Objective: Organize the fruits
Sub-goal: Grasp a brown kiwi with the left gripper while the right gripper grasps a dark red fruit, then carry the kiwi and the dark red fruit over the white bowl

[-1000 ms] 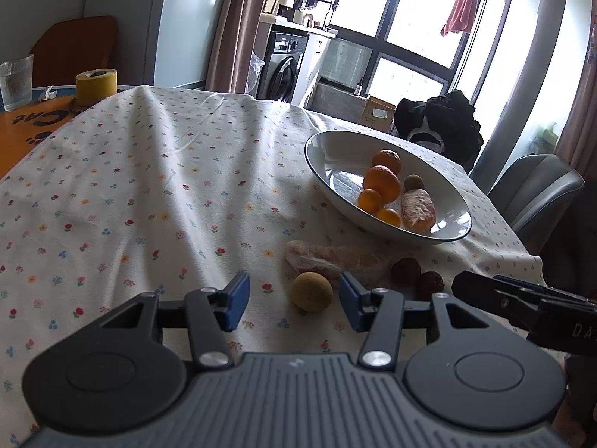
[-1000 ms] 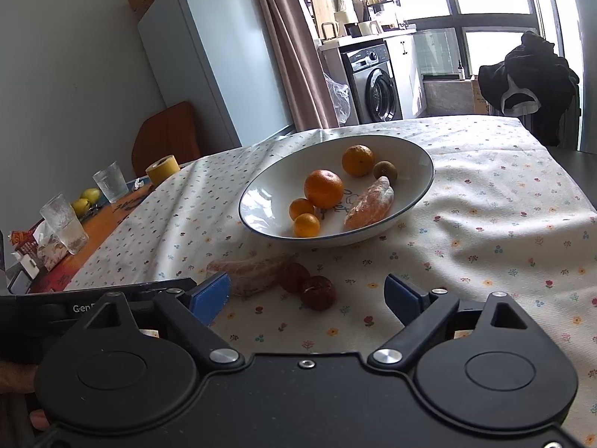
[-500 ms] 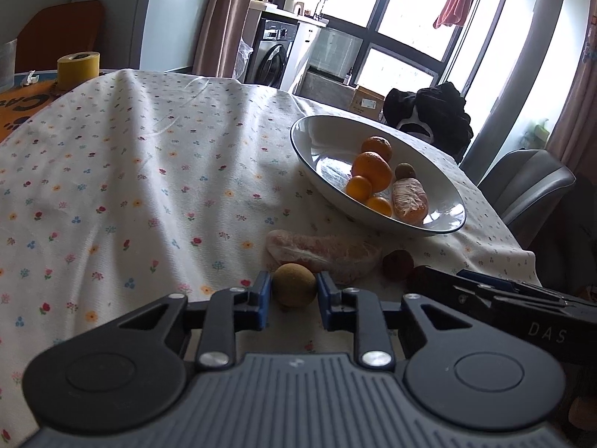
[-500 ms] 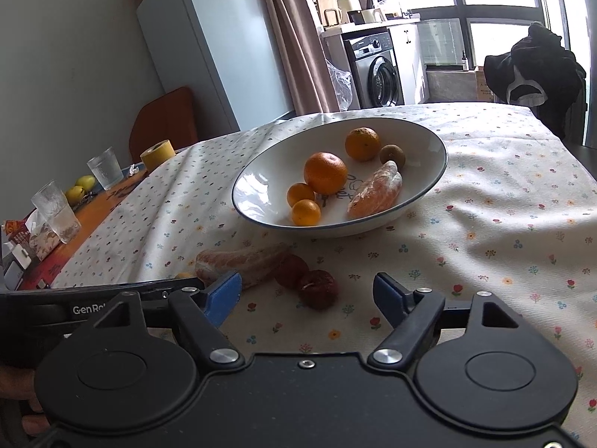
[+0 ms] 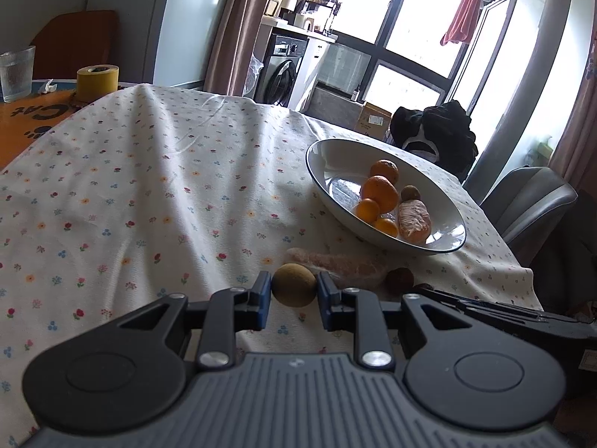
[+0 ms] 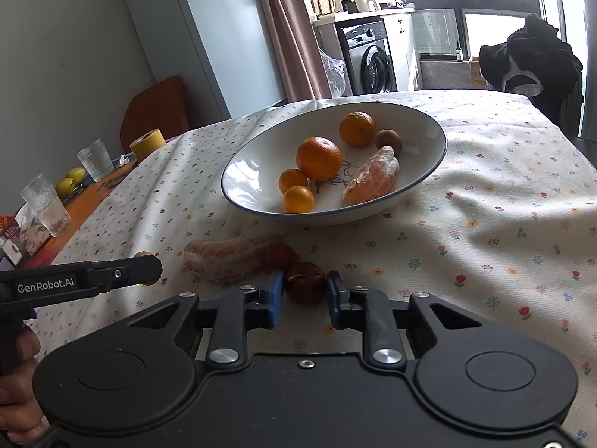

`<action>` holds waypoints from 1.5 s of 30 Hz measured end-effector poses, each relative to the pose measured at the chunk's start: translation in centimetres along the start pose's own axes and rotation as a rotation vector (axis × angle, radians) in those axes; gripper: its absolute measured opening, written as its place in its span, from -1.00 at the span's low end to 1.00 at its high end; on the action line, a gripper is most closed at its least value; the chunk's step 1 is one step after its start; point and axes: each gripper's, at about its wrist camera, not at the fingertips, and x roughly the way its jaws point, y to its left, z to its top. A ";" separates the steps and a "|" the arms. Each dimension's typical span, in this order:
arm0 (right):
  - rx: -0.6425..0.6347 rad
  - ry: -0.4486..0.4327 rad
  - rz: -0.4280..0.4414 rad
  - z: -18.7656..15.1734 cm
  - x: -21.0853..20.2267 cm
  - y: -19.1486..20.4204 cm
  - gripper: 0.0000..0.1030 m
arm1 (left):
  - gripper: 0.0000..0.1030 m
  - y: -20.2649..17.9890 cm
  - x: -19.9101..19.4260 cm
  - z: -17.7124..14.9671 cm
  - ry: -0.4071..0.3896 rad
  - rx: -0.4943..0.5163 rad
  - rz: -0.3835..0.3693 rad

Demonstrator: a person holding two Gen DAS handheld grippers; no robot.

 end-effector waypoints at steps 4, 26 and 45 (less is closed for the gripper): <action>-0.006 -0.015 0.000 0.0 -0.9 0.2 -0.55 | -0.52 0.1 -0.6 0.0 -0.010 -0.007 0.002; -0.012 -0.114 -0.002 1.5 -4.7 1.0 -0.55 | -0.52 -1.3 -3.5 1.7 -0.099 0.026 0.002; -0.022 -0.155 -0.028 3.3 -5.1 0.0 -0.55 | -0.52 -3.6 -2.3 3.5 -0.112 0.098 -0.007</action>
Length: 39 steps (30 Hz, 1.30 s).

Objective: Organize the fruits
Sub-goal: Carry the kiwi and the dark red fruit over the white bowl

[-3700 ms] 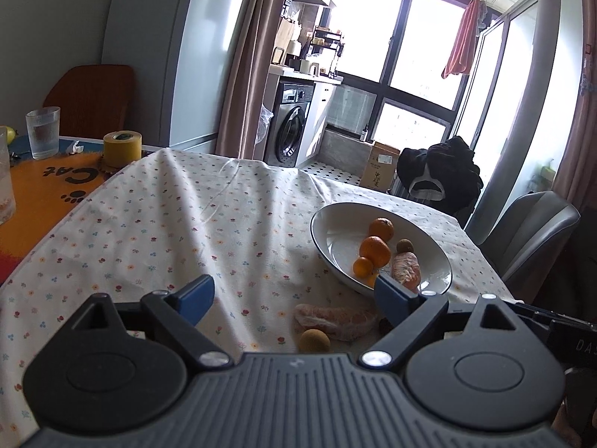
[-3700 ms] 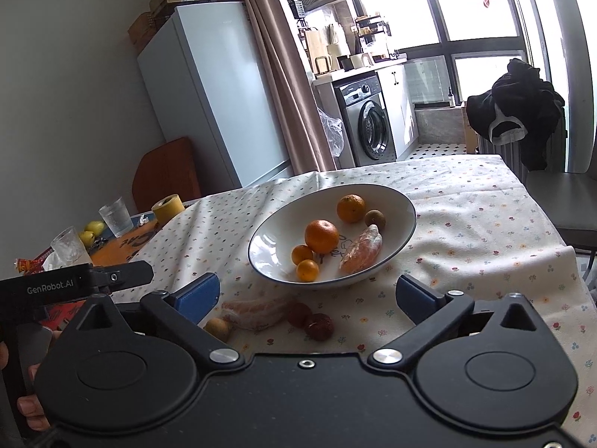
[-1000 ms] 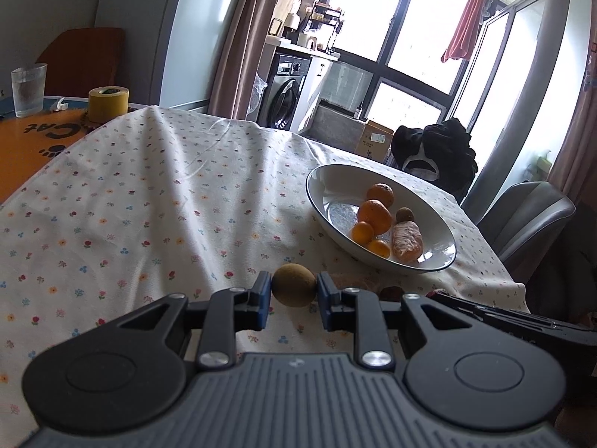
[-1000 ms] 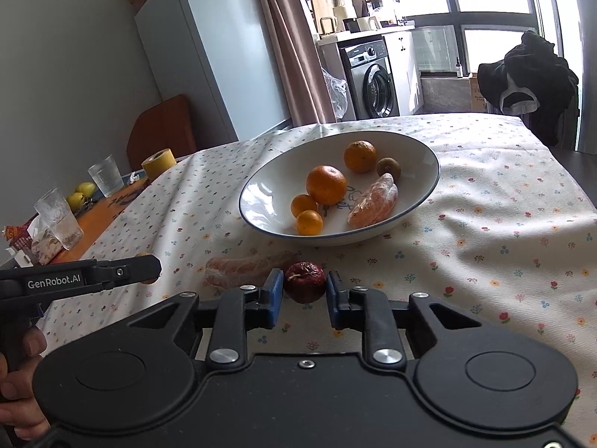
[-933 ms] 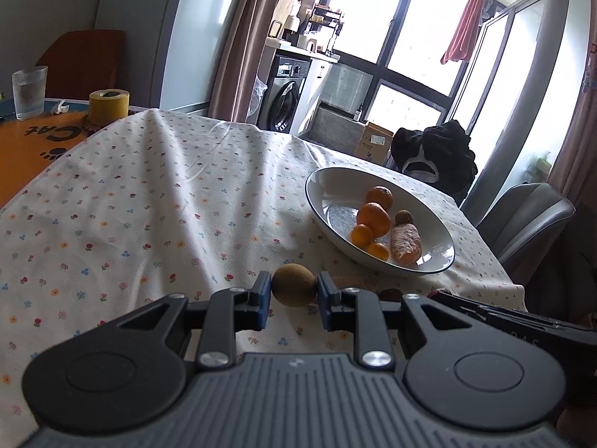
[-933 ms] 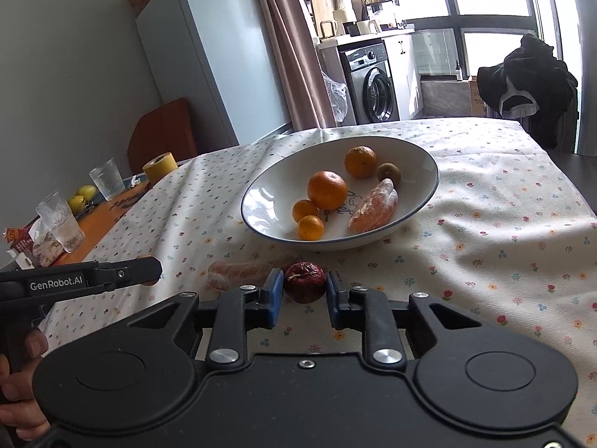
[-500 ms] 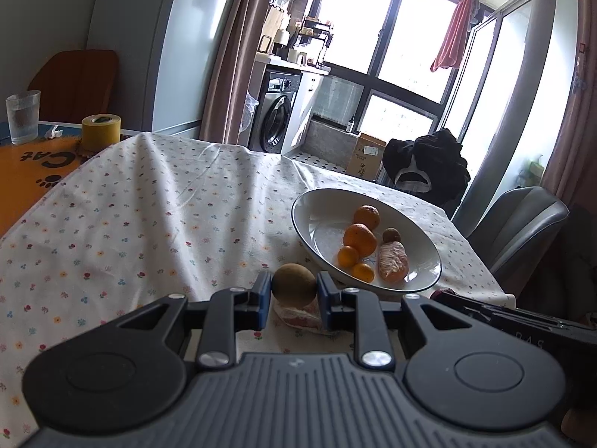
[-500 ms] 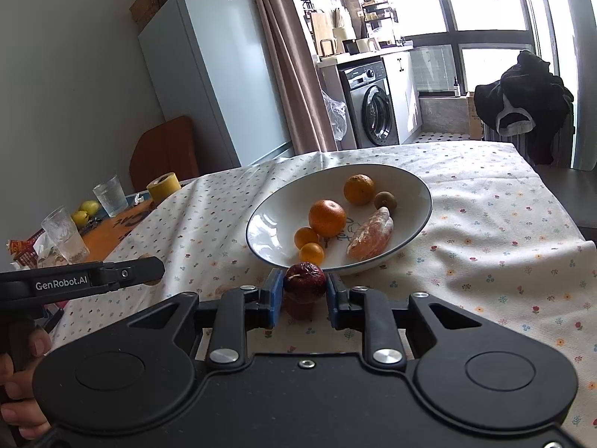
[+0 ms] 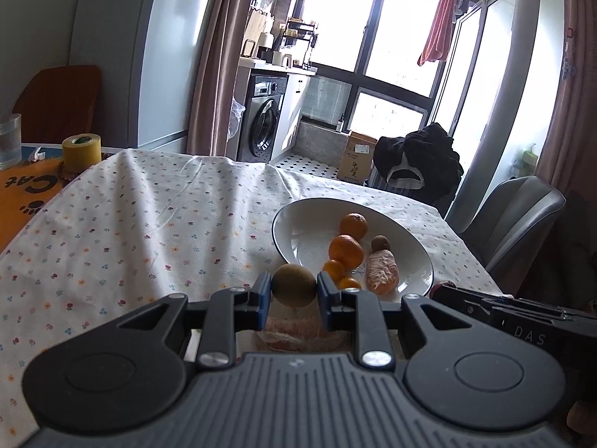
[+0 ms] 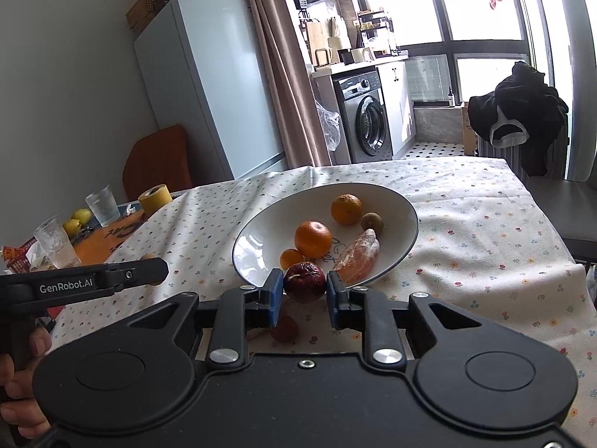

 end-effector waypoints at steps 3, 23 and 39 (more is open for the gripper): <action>0.000 -0.004 -0.005 0.2 0.2 -0.2 -0.55 | -0.52 -0.3 0.5 0.5 -0.004 0.013 0.001; -0.007 0.004 -0.005 1.8 2.9 -1.0 -0.55 | -0.52 -2.0 5.1 2.7 0.036 0.068 -0.007; 0.001 0.038 0.006 2.0 5.4 -1.3 -0.55 | -0.49 -2.3 9.1 2.5 0.110 0.079 0.002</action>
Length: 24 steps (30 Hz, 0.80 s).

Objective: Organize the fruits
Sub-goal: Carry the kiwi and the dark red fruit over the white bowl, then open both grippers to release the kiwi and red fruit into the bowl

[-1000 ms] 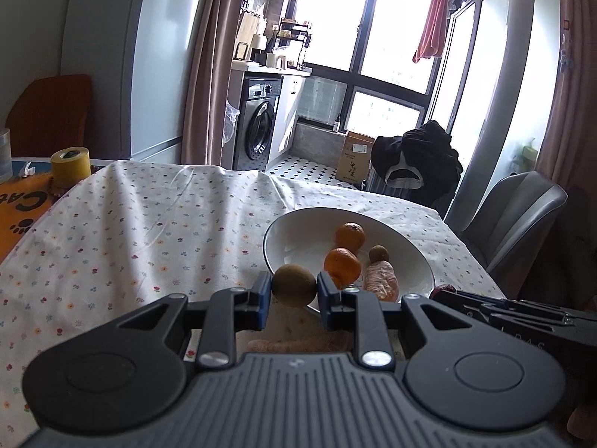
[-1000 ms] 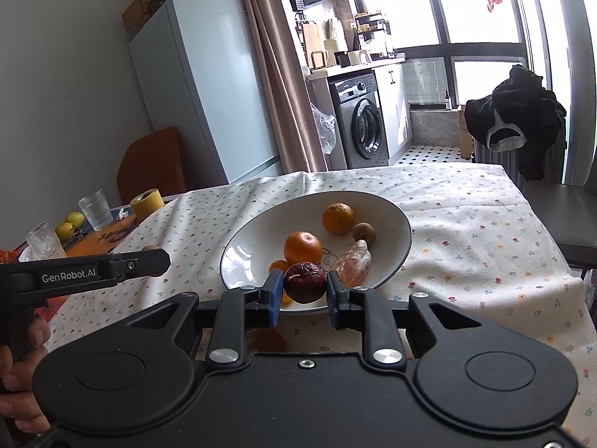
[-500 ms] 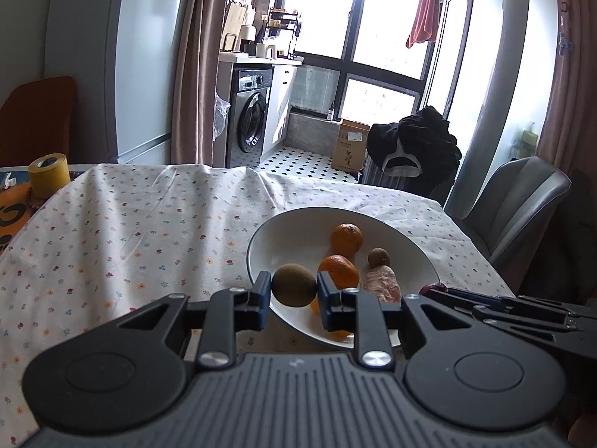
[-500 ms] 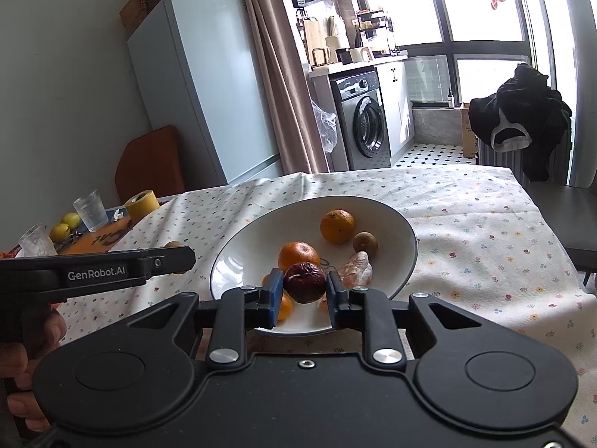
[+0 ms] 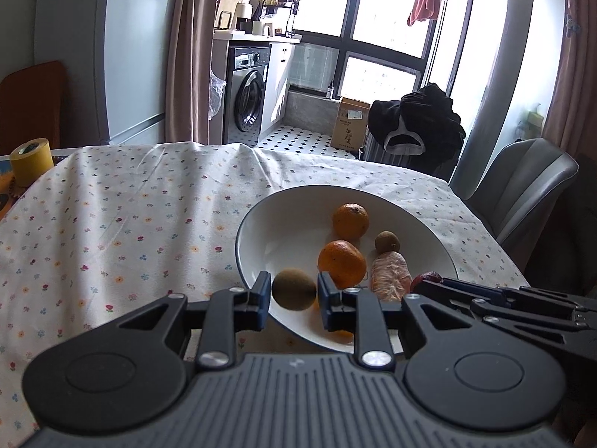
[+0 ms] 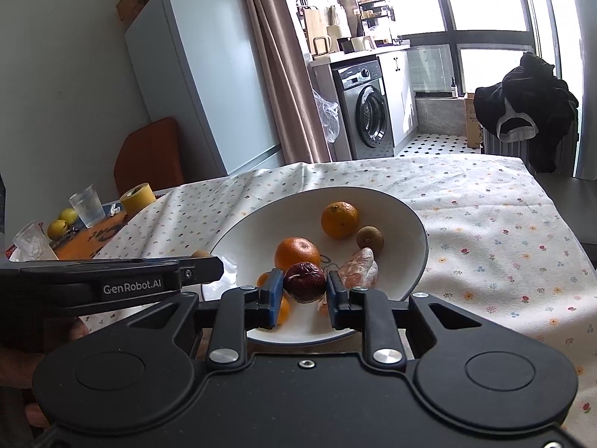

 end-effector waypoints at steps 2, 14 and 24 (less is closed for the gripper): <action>0.003 0.004 0.001 0.0 0.2 -0.1 -0.55 | -0.44 0.1 0.2 0.1 -0.003 0.003 0.020; 0.005 0.016 0.019 0.1 1.4 0.1 -0.55 | -0.08 1.0 -1.3 0.6 -0.029 -0.008 0.045; 0.041 -0.011 0.026 0.8 1.1 0.2 -0.08 | 0.51 2.5 -2.6 0.4 -0.049 -0.028 0.096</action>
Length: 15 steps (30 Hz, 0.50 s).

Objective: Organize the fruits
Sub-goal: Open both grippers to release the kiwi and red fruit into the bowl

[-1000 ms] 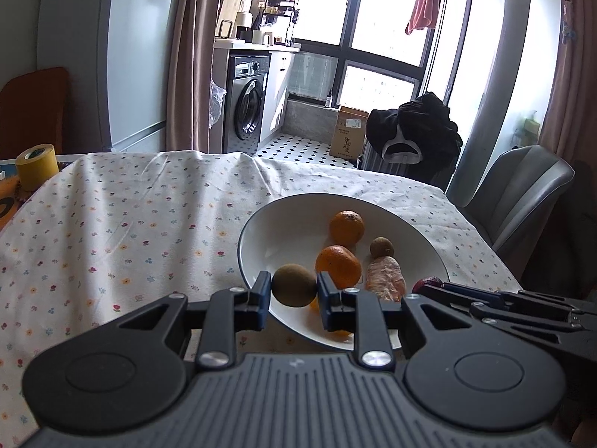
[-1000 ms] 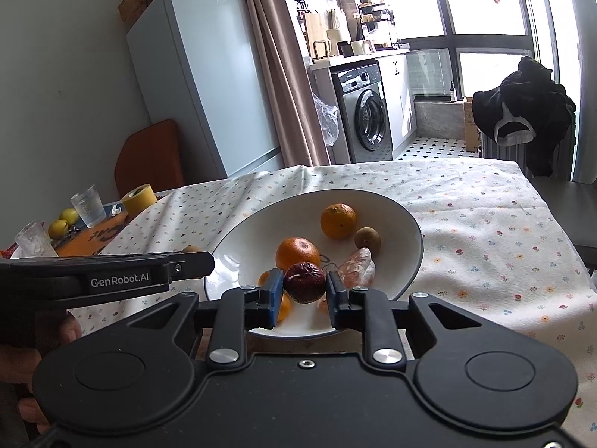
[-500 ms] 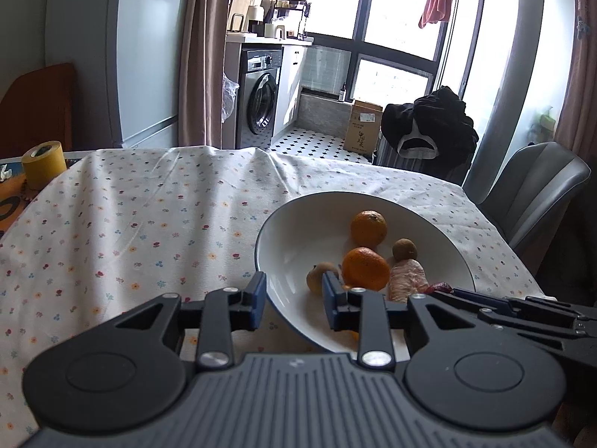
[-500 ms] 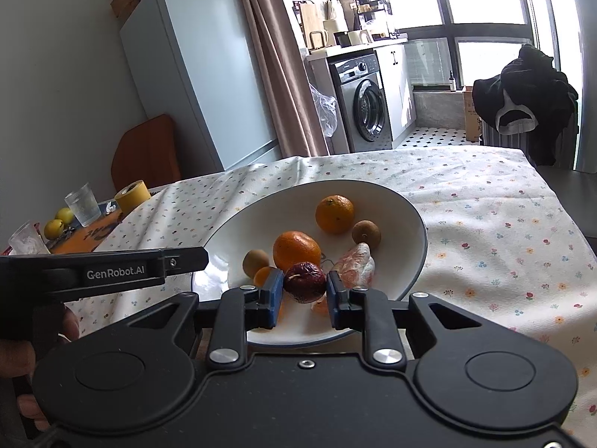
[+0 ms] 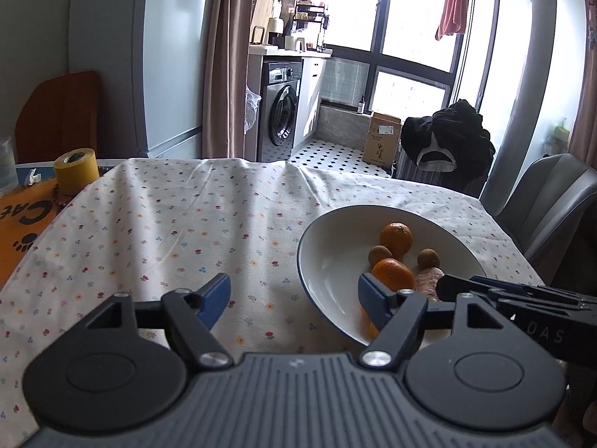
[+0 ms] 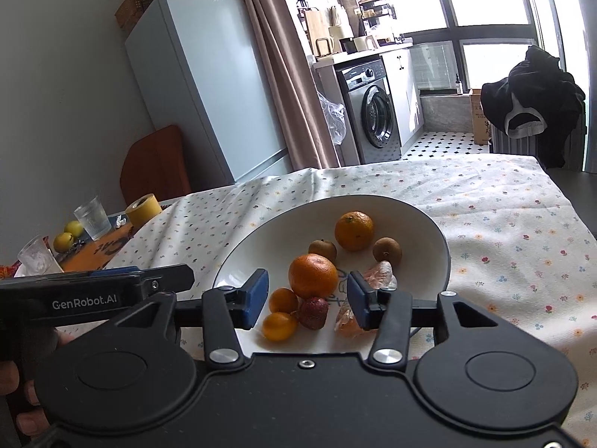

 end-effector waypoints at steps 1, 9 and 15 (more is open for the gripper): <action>0.008 -0.001 -0.007 0.1 -0.2 -0.2 -0.06 | 0.56 0.2 -0.2 0.0 -0.003 -0.009 -0.001; 0.039 -0.014 0.019 -0.5 -2.3 -0.7 0.34 | 0.73 1.7 -1.4 -0.8 -0.006 -0.058 -0.014; 0.035 -0.012 0.012 -1.0 -2.8 -0.2 0.52 | 0.77 2.5 -2.1 -1.3 0.003 -0.087 -0.006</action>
